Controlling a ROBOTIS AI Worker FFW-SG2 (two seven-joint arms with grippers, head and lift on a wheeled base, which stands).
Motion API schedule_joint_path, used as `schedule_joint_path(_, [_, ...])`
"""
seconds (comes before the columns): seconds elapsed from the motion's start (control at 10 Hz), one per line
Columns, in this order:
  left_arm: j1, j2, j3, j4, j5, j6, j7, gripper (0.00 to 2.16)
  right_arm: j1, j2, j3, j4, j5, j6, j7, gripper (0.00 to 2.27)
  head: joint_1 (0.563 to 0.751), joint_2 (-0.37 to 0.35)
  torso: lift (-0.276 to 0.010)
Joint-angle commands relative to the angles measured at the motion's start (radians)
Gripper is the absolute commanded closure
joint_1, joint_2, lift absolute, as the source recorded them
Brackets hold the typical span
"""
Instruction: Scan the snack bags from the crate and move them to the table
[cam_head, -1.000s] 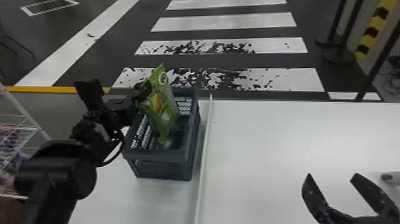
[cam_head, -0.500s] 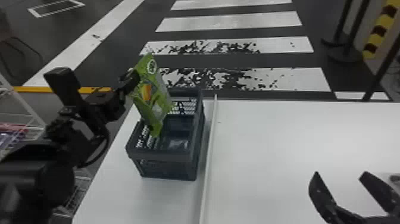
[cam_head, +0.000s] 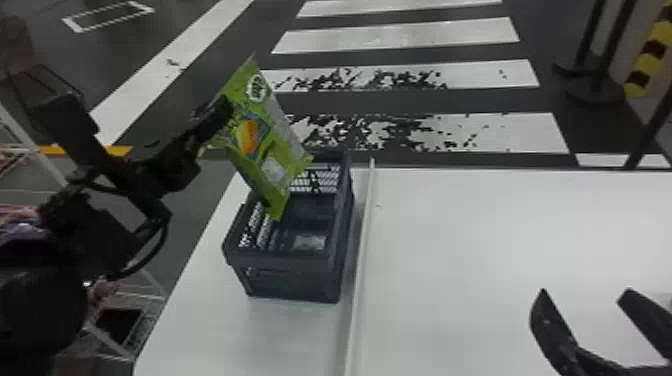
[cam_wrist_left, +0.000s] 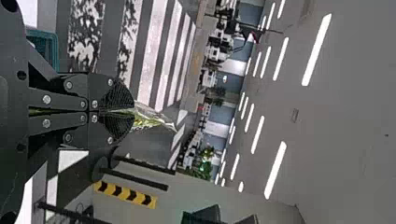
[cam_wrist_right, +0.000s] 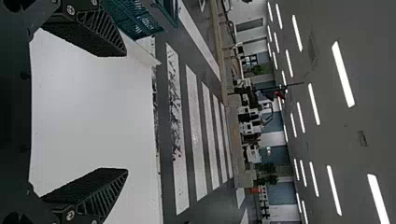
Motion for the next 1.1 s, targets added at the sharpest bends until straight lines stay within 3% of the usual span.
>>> schedule_joint_path(0.0, [-0.001,-0.026,0.021,-0.013,0.103,0.032,-0.032,1.88,0.001,-0.002,-0.002,0.000,0.000,0.000,0.000,0.11,0.695,0.194,-0.095])
schedule_joint_path(0.2, [-0.009,-0.046,0.021,-0.016,0.174,0.069,-0.064,1.88,0.001,-0.002,-0.007,0.000,0.000,-0.003,0.000,0.11,0.695,0.169,-0.095])
schedule_joint_path(0.5, [-0.007,-0.052,0.058,0.009,0.375,0.149,-0.128,1.88,0.000,-0.002,-0.018,0.002,-0.003,-0.012,-0.005,0.11,0.695,0.112,-0.095])
schedule_joint_path(0.7, [-0.009,-0.074,0.037,0.015,0.396,0.195,-0.141,1.88,0.000,-0.002,-0.019,0.000,-0.008,-0.012,-0.012,0.11,0.695,0.093,-0.095])
schedule_joint_path(0.9, [-0.012,-0.089,-0.028,0.016,0.381,0.235,-0.141,1.88,-0.003,-0.002,-0.021,0.000,-0.014,-0.015,-0.014,0.11,0.695,0.064,-0.095])
schedule_joint_path(1.0, [-0.012,-0.100,-0.074,0.016,0.350,0.244,-0.136,1.88,-0.005,-0.002,-0.024,0.000,-0.020,-0.015,-0.014,0.11,0.695,0.037,-0.095])
